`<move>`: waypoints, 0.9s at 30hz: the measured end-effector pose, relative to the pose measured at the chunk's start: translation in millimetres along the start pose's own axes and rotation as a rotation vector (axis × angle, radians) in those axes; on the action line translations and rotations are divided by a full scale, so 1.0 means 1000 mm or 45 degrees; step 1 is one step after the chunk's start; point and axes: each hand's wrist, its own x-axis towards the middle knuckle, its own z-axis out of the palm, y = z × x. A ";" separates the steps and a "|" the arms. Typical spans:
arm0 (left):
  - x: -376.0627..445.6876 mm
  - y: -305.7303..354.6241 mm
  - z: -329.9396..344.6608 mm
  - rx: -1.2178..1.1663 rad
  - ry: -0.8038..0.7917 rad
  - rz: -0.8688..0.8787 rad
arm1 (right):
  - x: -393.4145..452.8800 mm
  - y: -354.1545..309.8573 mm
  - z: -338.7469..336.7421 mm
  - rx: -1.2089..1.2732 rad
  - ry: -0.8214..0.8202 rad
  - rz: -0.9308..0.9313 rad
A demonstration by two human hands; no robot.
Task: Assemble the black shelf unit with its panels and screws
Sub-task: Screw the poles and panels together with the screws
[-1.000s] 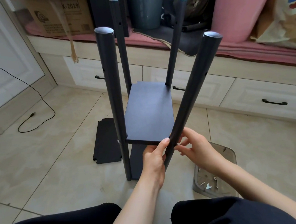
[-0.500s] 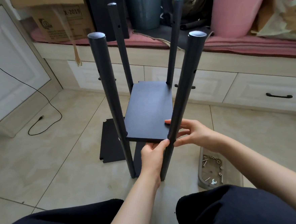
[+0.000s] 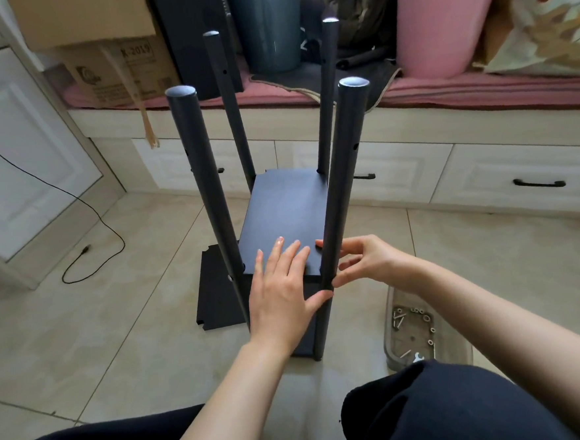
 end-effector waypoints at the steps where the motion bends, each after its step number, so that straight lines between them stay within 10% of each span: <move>1: 0.004 -0.001 0.003 0.006 -0.037 0.014 | 0.000 0.001 0.000 0.028 -0.017 -0.011; 16: 0.011 0.010 0.014 -0.156 0.063 0.009 | 0.010 0.019 -0.022 0.479 -0.351 0.118; 27: 0.023 0.014 0.005 -0.162 -0.035 -0.053 | 0.051 -0.013 0.019 0.841 0.229 0.270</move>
